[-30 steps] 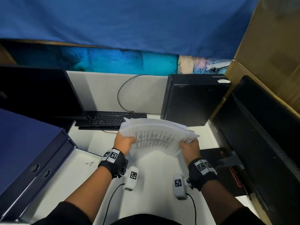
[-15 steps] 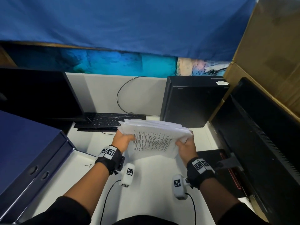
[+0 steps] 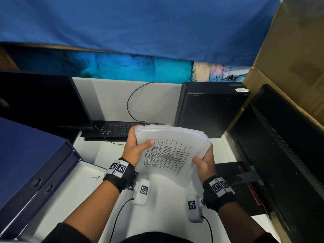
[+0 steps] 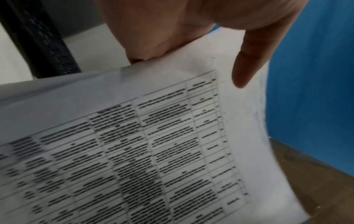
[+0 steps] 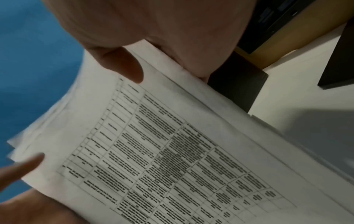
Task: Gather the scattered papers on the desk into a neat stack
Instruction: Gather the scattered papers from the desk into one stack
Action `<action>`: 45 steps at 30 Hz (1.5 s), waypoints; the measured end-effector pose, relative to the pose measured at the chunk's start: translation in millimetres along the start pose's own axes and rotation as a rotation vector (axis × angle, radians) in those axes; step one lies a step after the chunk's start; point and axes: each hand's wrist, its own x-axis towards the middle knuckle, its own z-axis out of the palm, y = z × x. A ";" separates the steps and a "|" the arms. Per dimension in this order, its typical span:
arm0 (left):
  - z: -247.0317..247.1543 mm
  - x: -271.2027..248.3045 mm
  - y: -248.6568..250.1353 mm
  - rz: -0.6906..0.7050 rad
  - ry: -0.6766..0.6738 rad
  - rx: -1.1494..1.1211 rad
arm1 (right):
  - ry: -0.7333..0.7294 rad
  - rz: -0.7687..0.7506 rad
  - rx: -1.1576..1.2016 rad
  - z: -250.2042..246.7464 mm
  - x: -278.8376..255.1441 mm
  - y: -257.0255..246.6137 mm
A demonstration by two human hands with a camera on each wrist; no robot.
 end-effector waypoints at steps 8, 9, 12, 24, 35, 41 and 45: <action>21.2 15.1 32.3 0.213 0.180 0.171 | 0.072 -0.201 0.124 14.4 -1.1 -26.6; 21.8 16.7 32.3 0.214 0.196 0.192 | 0.098 -0.235 0.127 16.4 0.6 -29.9; 20.9 17.2 28.9 0.215 0.262 0.228 | 0.235 -0.282 0.066 22.6 7.7 -42.8; 1.0 11.1 18.9 0.175 0.122 0.241 | 0.145 -0.179 0.035 15.3 8.7 -28.0; -4.2 -2.8 -8.6 -0.142 0.113 0.169 | 0.031 0.067 -0.094 11.6 -6.6 1.4; -8.6 -1.0 -7.4 -0.112 0.035 0.183 | 0.047 0.039 -0.104 8.7 0.5 0.9; -1.9 4.6 -19.0 -0.116 0.056 0.231 | 0.016 0.060 -0.130 19.1 1.9 4.2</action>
